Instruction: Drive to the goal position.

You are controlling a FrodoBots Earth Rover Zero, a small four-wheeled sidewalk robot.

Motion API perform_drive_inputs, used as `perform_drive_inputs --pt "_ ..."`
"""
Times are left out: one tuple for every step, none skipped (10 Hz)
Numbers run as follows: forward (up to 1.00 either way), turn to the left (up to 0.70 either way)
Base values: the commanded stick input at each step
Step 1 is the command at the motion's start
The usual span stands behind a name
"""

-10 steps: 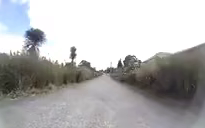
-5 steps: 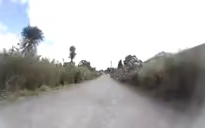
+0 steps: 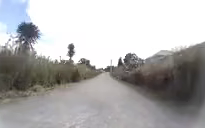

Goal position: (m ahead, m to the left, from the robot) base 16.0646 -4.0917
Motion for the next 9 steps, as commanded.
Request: perform_drive_inputs --pt "0.85 0.00" --pt "0.85 0.00" --pt "0.85 0.00" --pt "0.85 0.00" --pt "0.85 0.25" --pt "0.85 0.28" --pt "0.85 0.31" --pt "0.85 0.00" --pt "0.85 0.00"
